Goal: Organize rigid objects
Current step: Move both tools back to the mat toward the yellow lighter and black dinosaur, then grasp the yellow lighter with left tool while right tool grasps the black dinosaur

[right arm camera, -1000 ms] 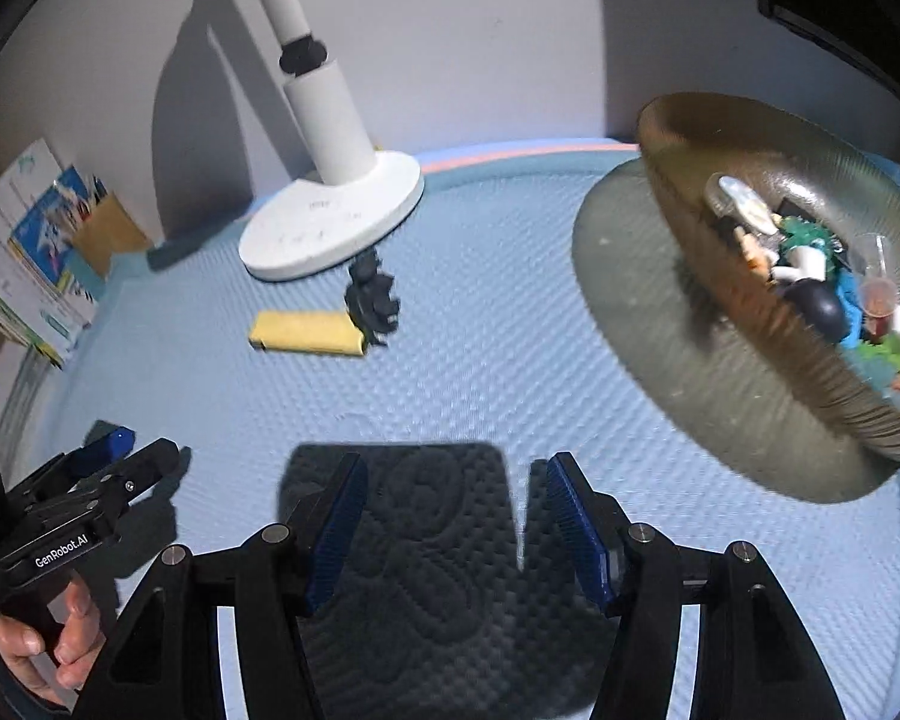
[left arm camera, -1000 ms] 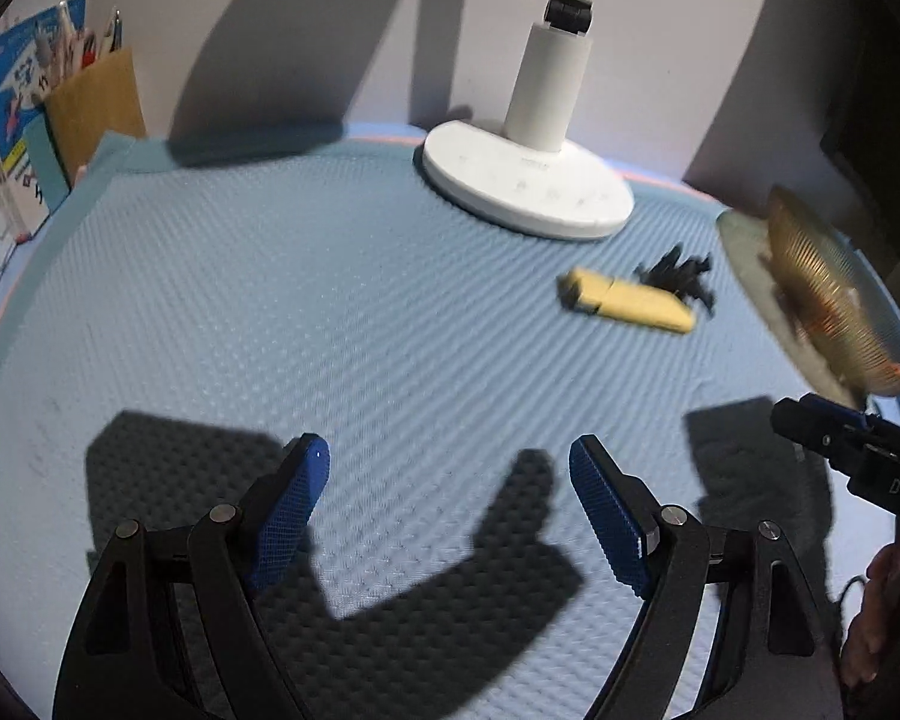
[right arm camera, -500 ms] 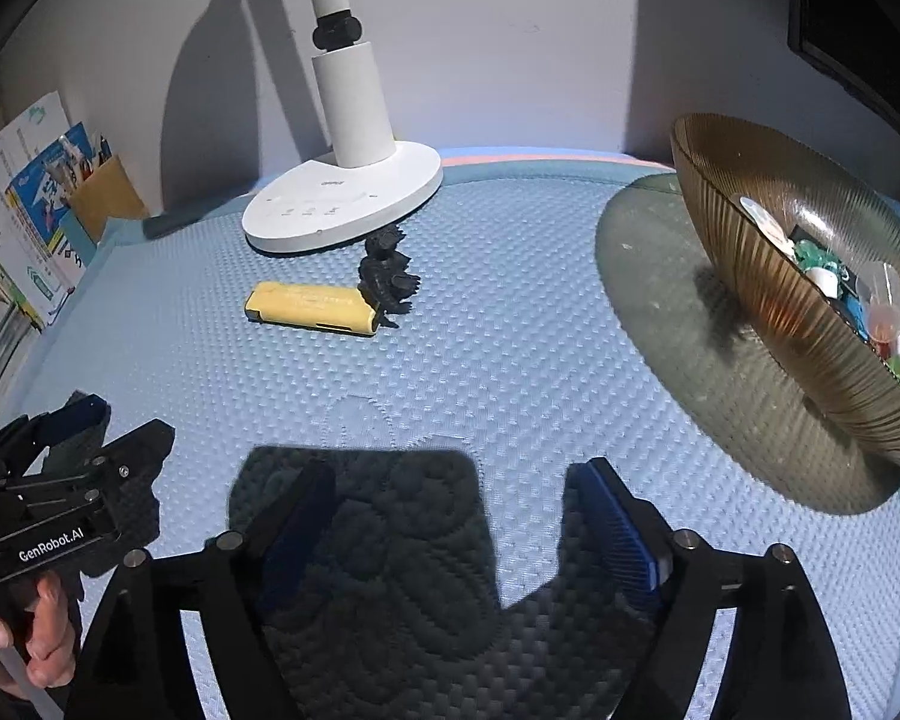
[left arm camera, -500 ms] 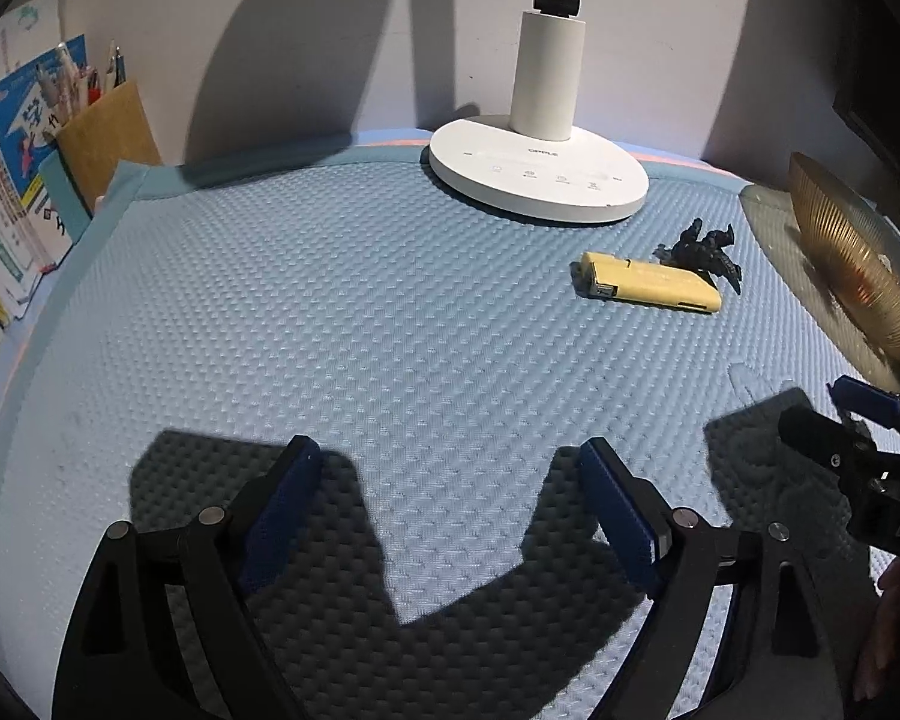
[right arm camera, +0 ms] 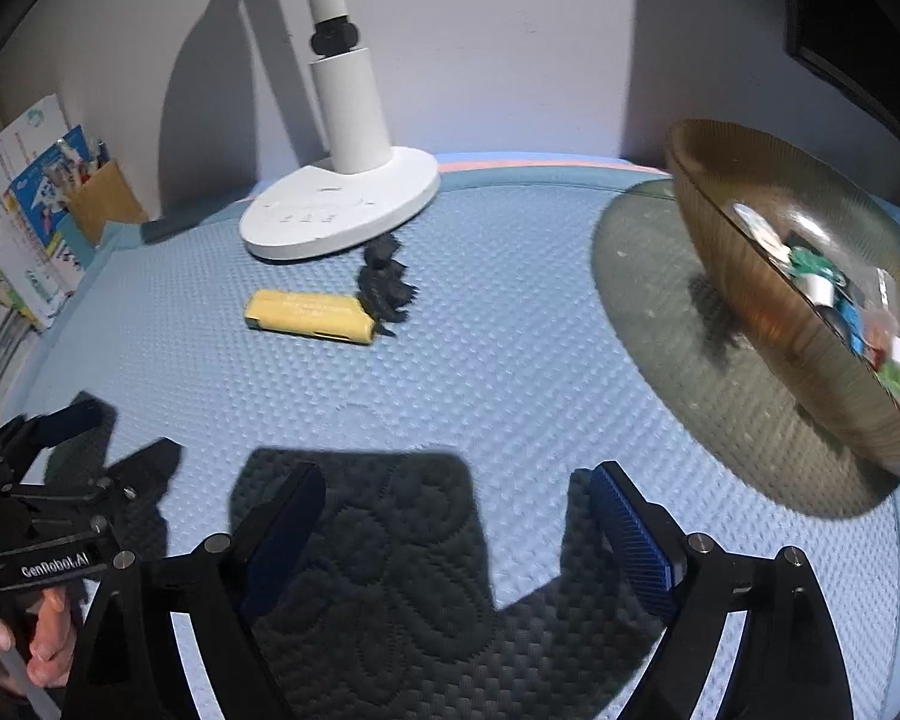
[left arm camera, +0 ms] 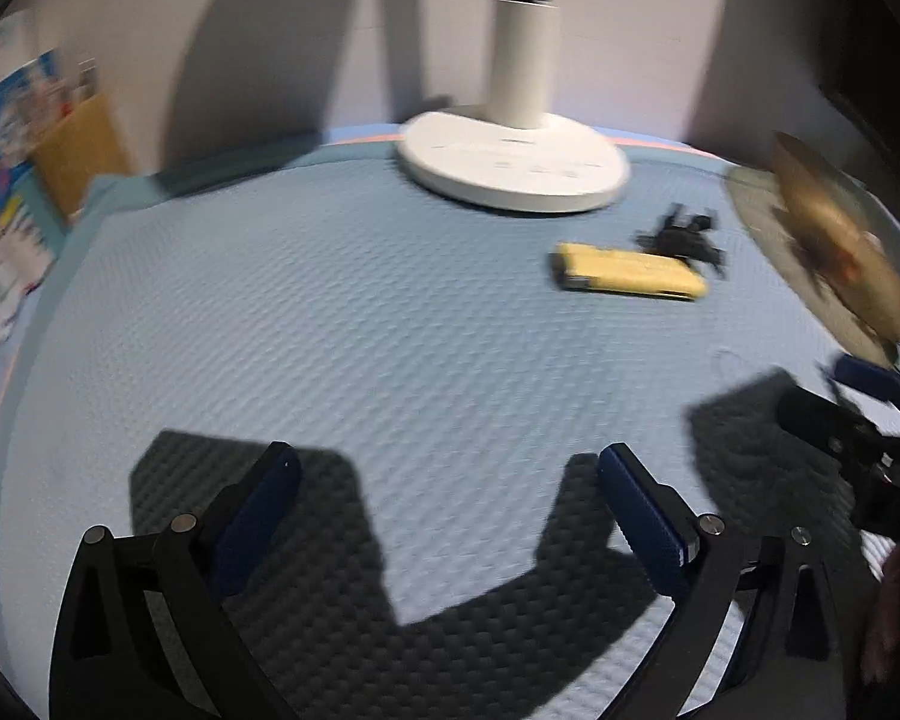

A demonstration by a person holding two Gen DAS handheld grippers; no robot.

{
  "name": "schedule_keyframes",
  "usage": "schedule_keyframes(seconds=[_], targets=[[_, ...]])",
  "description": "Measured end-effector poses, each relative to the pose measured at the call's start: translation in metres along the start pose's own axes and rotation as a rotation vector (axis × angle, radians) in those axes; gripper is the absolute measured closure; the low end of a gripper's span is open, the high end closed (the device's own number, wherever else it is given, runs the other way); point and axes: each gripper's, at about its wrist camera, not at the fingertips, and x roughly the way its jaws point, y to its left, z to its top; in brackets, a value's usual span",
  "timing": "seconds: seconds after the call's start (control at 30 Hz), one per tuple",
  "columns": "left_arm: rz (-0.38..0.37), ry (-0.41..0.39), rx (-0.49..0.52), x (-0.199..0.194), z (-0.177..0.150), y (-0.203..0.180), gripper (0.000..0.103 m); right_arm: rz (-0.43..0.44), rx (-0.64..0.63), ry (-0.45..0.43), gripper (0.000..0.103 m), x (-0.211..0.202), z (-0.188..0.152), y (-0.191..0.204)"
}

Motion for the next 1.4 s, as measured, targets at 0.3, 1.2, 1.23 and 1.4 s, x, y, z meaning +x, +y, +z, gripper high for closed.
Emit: schedule_keyframes(seconds=[0.3,1.2,1.23,1.4], targets=[[-0.150,-0.081,0.243,0.006,0.058,-0.029,0.017,0.106,-0.032,-0.012,0.038,0.010,0.068,0.019],[-0.227,-0.025,0.162,-0.015,0.033,-0.018,0.094,0.105,-0.119,-0.021,0.077,-0.015,0.032,0.014],[-0.227,-0.018,0.150,-0.018,0.025,-0.014,0.094,0.070,-0.154,-0.020,0.077,-0.019,0.020,0.016],[-0.225,0.027,0.119,-0.020,0.007,-0.006,0.093,-0.057,-0.293,-0.040,0.077,-0.029,-0.027,0.030]])
